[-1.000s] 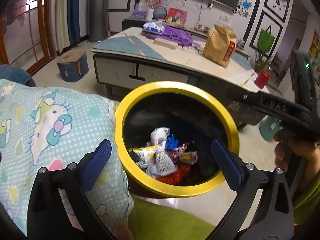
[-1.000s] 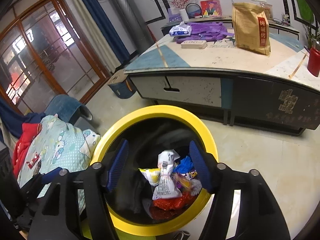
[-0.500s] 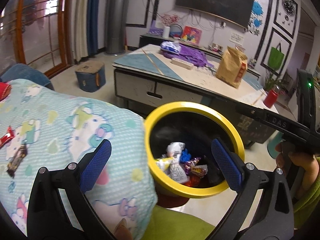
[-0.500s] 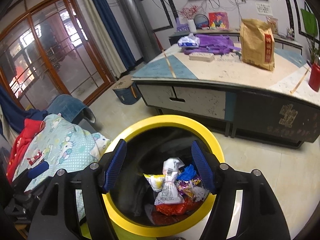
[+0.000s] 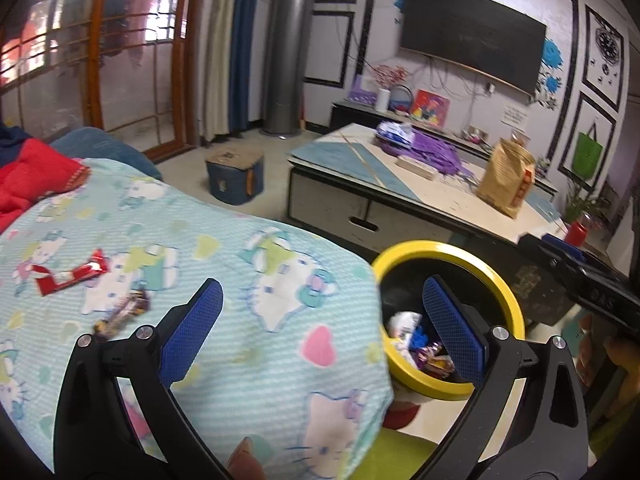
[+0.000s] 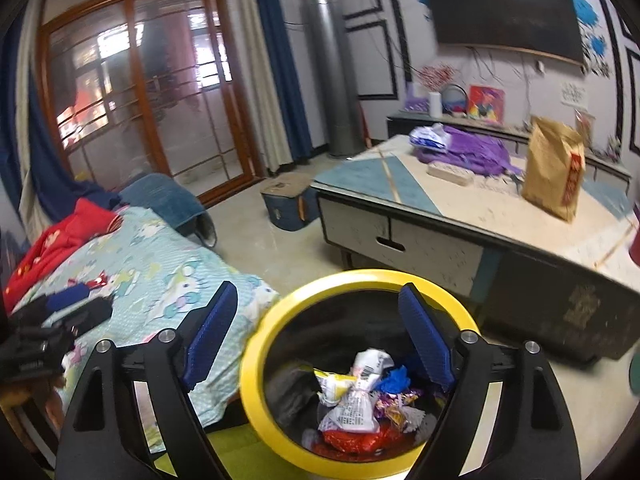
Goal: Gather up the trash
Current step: 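Move both open tools back from the bin toward the bed, then grasp the red candy wrapper with the left tool while the right tool grasps the chocolate bar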
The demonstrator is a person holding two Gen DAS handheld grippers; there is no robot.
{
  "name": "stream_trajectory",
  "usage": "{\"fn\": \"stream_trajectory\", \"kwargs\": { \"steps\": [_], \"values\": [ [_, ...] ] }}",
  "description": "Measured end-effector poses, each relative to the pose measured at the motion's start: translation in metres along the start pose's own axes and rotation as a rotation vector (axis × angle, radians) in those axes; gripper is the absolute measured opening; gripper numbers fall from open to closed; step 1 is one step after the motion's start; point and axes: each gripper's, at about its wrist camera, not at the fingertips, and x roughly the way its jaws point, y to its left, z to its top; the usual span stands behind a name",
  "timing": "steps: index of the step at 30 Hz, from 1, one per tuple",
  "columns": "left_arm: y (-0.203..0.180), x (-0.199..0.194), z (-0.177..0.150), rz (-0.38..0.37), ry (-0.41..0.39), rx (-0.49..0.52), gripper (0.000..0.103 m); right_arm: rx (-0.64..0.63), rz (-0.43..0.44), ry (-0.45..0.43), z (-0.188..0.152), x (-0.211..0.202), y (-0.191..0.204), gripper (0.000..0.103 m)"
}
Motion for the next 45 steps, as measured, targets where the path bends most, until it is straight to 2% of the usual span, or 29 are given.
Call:
{"fn": "stream_trajectory", "kwargs": {
  "steps": [9,17,28,36,42,45],
  "values": [
    [0.048,-0.022,0.005,0.143,-0.079,-0.040,0.092,-0.096,0.103,0.012,0.002,0.006,0.057,0.086],
    [0.097,-0.038,0.006,0.283,-0.119,-0.070,0.092,-0.145,0.206,0.079,0.000,0.025,0.112,0.087],
    [0.153,-0.053,-0.002,0.373,-0.125,-0.170,0.092,-0.212,0.309,0.132,0.000,0.062,0.187,0.087],
    [0.197,-0.057,-0.016,0.443,-0.126,-0.272,0.092,-0.263,0.385,0.236,-0.007,0.102,0.238,0.087],
    [0.225,-0.054,-0.022,0.436,-0.108,-0.367,0.092,-0.269,0.416,0.323,-0.013,0.132,0.264,0.086],
    [0.238,-0.049,-0.025,0.420,-0.095,-0.423,0.092,-0.222,0.427,0.359,-0.014,0.150,0.273,0.081]
  ]
}}
